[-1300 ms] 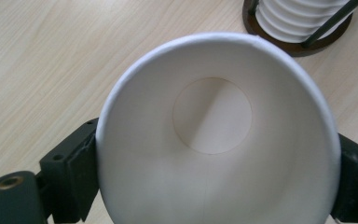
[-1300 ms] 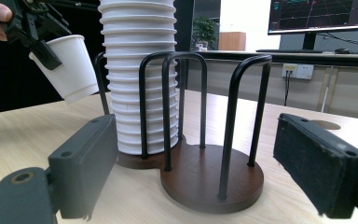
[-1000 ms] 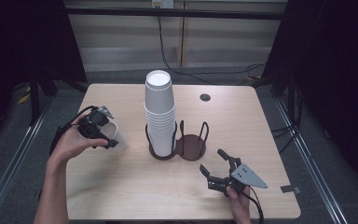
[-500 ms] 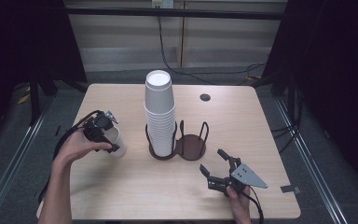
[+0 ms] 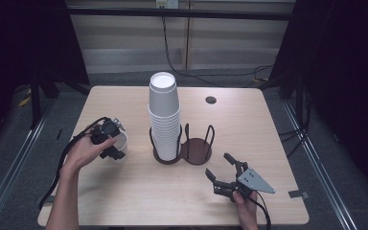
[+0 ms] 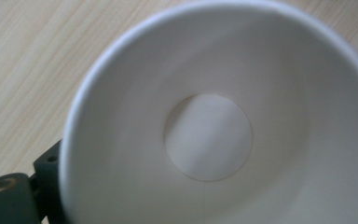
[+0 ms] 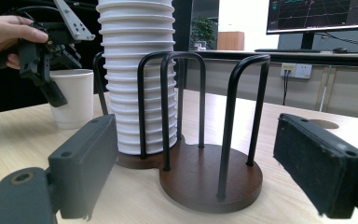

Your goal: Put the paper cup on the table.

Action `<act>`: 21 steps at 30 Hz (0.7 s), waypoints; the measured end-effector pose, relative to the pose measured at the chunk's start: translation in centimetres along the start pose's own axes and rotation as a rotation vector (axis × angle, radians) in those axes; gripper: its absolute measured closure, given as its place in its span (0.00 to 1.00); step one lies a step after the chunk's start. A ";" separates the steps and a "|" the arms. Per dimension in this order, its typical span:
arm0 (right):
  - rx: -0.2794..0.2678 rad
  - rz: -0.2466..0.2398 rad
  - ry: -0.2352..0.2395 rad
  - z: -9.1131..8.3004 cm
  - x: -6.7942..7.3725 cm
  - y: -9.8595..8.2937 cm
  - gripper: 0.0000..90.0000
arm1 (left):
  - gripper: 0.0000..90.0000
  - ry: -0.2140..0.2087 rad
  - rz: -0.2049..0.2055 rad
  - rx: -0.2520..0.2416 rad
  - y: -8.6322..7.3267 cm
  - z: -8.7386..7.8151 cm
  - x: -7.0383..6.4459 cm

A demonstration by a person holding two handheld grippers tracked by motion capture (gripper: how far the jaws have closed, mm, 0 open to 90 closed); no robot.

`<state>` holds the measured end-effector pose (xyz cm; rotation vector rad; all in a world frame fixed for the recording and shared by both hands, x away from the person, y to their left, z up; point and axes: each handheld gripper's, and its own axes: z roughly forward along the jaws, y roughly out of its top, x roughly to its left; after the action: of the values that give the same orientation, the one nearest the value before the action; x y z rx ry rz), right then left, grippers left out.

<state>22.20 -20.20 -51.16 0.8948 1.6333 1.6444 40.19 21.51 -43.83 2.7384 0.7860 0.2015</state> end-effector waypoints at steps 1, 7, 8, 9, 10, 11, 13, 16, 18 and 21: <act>0.000 0.000 0.000 0.0 0.0 0.0 0.15 | 0.10 -0.007 -0.002 -0.013 -0.2 0.1 0.0; 0.000 0.000 0.000 0.0 0.0 0.0 0.15 | 0.07 -0.005 -0.008 -0.044 -1.3 0.4 0.1; 0.000 0.000 0.000 0.0 0.0 0.0 0.15 | 0.08 -0.005 -0.007 -0.058 -1.5 0.3 0.0; 0.000 0.000 0.000 0.0 0.0 0.0 0.15 | 0.09 -0.007 -0.007 -0.060 -1.7 0.3 0.0; 0.000 0.000 0.000 0.0 0.0 0.0 0.15 | 0.09 -0.011 -0.009 -0.062 -1.9 0.3 0.0; 0.000 0.000 0.000 0.0 0.0 0.0 0.15 | 0.09 -0.014 -0.016 -0.069 -2.1 0.4 0.1; 0.000 0.001 0.002 0.0 0.0 0.0 0.15 | 0.10 -0.021 -0.023 -0.068 -2.5 0.5 0.2; 0.000 0.001 0.000 0.0 0.0 0.0 0.15 | 0.21 -0.034 -0.020 -0.076 -3.3 0.9 0.3; 0.000 0.001 0.001 0.0 0.0 0.0 0.15 | 0.18 -0.034 -0.042 -0.102 -3.8 1.0 0.2; 0.000 0.001 0.002 0.0 0.0 0.0 0.15 | 0.19 -0.061 -0.041 -0.125 -4.4 1.0 0.3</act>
<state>22.21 -20.20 -51.16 0.8945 1.6343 1.6460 38.43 24.99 -46.12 2.5966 0.7855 0.1522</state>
